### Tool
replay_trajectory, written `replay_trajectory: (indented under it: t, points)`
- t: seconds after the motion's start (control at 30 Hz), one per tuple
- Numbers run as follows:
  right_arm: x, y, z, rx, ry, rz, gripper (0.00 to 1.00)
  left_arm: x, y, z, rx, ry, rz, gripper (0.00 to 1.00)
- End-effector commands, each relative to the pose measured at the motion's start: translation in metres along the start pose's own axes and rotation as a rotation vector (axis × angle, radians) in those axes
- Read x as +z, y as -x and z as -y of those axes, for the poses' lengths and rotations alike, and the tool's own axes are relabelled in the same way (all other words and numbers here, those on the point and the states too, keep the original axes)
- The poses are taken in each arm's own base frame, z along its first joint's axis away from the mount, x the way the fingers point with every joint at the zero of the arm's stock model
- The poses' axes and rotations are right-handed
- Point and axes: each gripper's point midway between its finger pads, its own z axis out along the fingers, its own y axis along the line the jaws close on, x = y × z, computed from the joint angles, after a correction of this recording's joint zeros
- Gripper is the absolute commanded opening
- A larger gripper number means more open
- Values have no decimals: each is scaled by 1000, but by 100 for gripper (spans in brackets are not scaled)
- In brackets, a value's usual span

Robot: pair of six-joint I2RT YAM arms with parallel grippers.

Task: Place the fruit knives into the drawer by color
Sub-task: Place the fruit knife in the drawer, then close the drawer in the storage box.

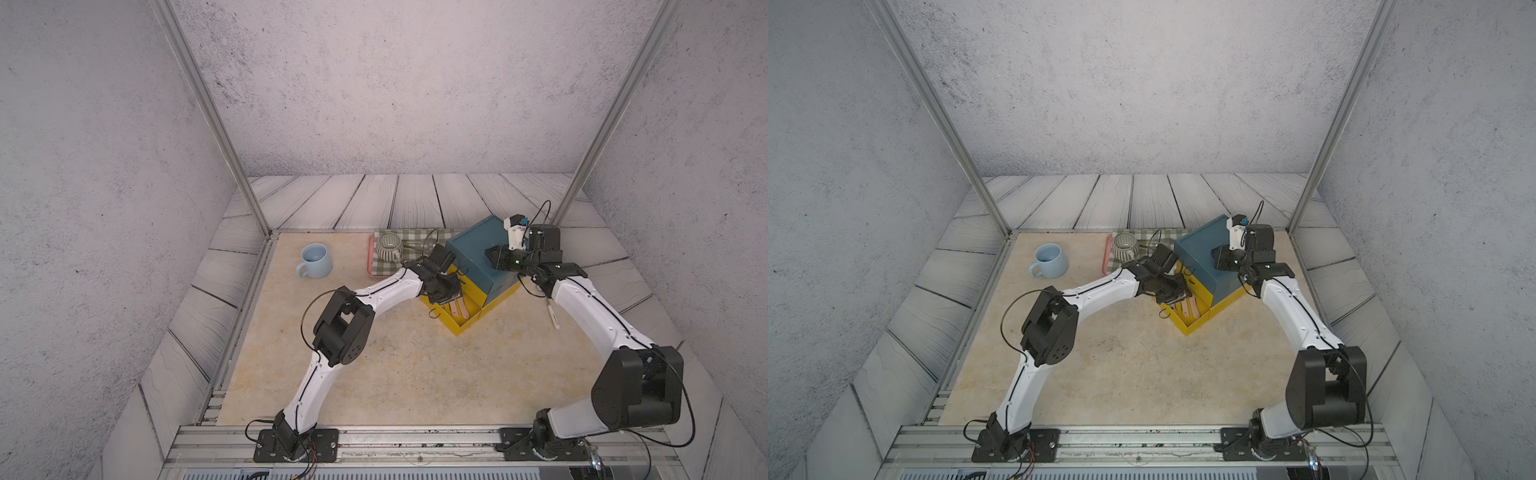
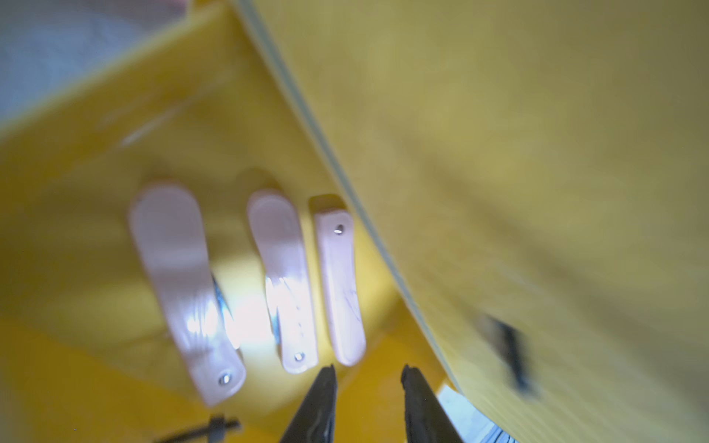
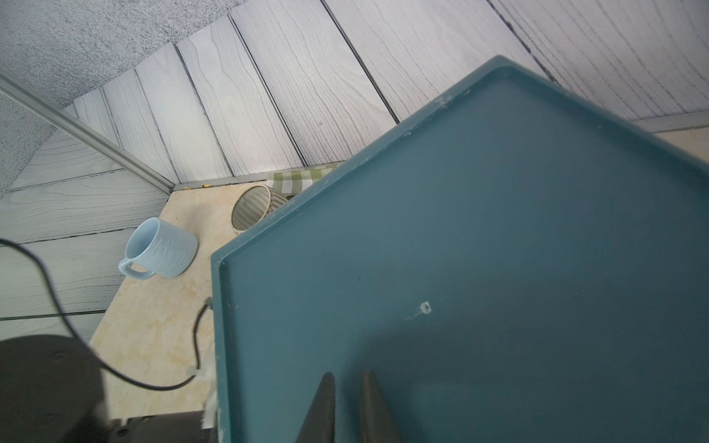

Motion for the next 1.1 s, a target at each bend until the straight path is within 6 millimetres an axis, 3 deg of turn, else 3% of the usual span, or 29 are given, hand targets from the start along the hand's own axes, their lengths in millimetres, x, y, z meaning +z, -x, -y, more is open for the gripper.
replay_trajectory:
  t: [0.0,0.1,0.17,0.23,0.5,0.77,1.07]
  points:
    - [-5,-191,63,221,-264,-656,16,-44,6,27,76,-30,66,32]
    - [-6,-191,63,221,-265,-656,16,-63,4,29,97,-29,85,28]
    - [-6,-190,63,221,-267,-655,16,-76,2,29,117,-21,100,18]
    - [-7,-189,63,221,-270,-656,16,-87,-2,24,137,-3,110,0]
    - [-8,-189,65,219,-286,-656,16,-109,-26,-7,186,0,130,0]
    - [-10,-190,70,214,-313,-659,16,-93,-51,-47,157,-12,97,0]
    - [-10,-195,73,208,-328,-673,2,-62,-51,-67,120,-4,63,0]
